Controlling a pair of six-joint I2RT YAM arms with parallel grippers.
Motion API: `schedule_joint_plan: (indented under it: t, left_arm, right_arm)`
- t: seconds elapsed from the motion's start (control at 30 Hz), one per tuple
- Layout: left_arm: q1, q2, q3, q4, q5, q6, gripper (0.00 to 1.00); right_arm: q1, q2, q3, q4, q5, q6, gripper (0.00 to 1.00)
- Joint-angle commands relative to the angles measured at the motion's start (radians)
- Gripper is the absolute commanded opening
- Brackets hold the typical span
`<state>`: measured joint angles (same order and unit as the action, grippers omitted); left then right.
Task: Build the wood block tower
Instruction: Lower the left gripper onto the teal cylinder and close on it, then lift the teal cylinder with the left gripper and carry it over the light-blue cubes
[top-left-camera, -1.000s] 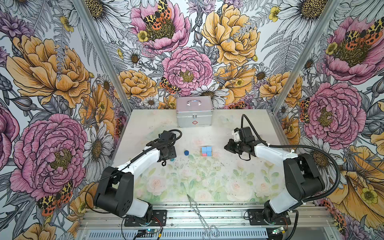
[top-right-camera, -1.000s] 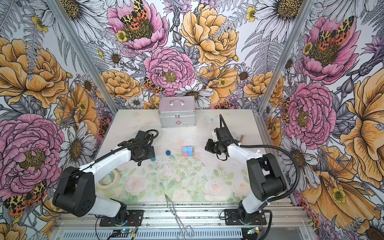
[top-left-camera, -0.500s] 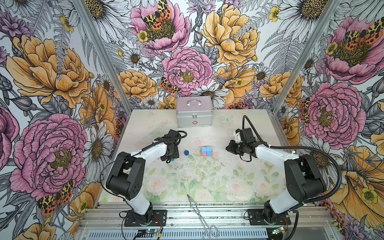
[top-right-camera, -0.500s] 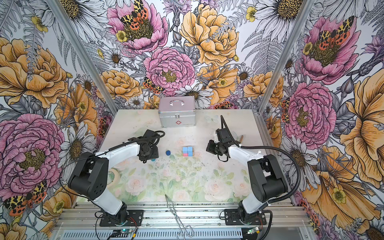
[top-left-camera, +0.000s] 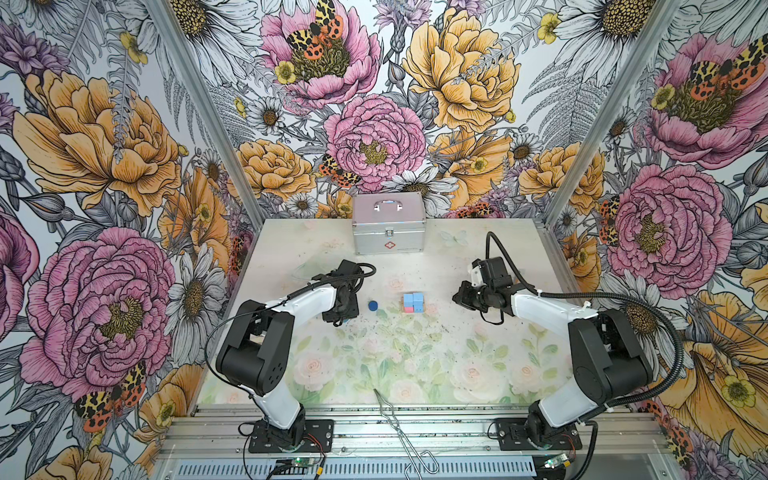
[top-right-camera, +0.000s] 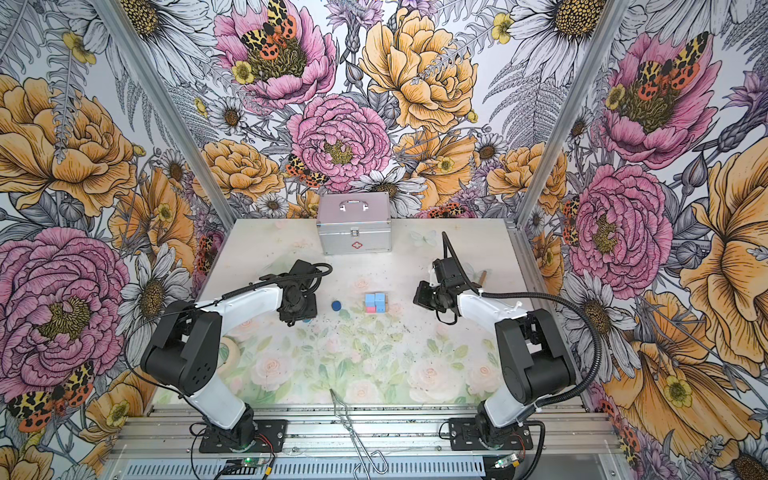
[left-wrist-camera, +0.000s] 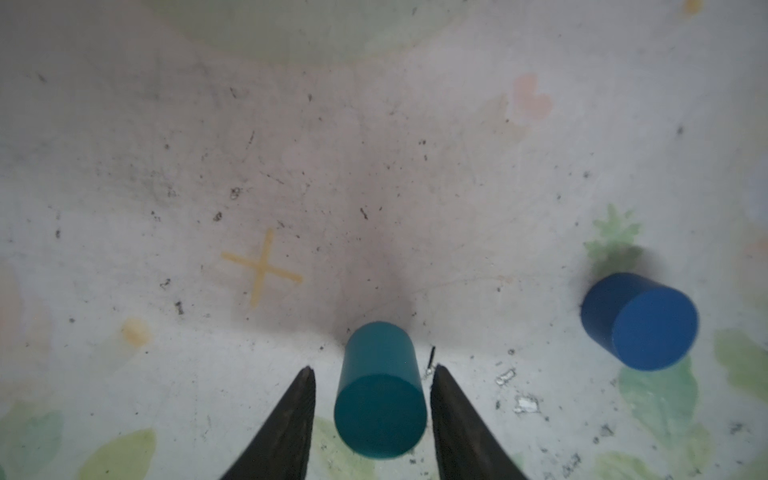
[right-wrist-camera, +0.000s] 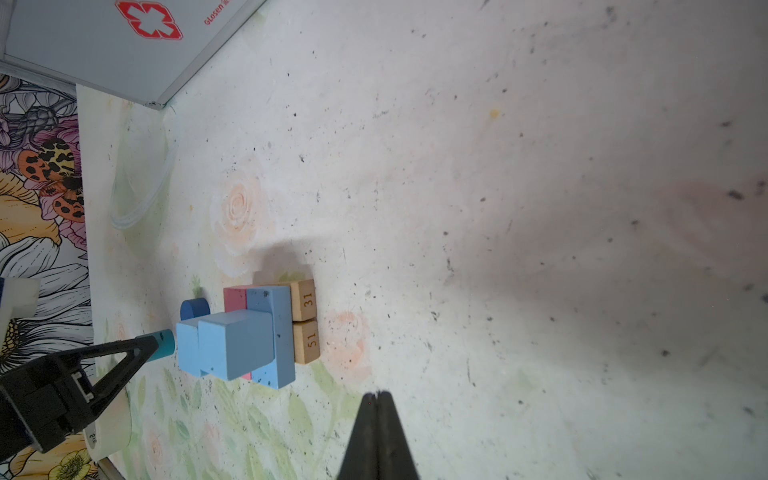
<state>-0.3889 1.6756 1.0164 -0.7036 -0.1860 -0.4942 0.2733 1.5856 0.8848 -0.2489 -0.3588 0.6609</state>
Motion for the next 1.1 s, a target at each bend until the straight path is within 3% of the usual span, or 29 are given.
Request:
schedule_joint_plan:
  t: [0.0, 0.37, 0.67, 0.83, 1.07]
  left_arm:
    - [-0.008, 0.003, 0.017, -0.003, 0.005, 0.011, 0.45]
    - [-0.01, 0.011, 0.014, -0.004, 0.002, 0.01, 0.34]
    - [-0.014, 0.024, 0.019, -0.007, 0.005, 0.015, 0.18]
    - [-0.021, -0.004, 0.033, -0.029, 0.0, 0.025, 0.08]
    - [-0.049, -0.074, 0.109, -0.11, -0.006, 0.064, 0.04]
  right_arm:
    - [-0.004, -0.012, -0.007, 0.019, 0.014, -0.007, 0.0]
    - [-0.004, -0.01, -0.009, 0.022, 0.012, -0.006, 0.0]
    - [-0.004, -0.009, -0.008, 0.023, 0.011, -0.005, 0.0]
    - [-0.004, -0.01, -0.01, 0.022, 0.011, -0.005, 0.0]
    - [-0.006, -0.017, -0.01, 0.022, 0.009, -0.009, 0.0]
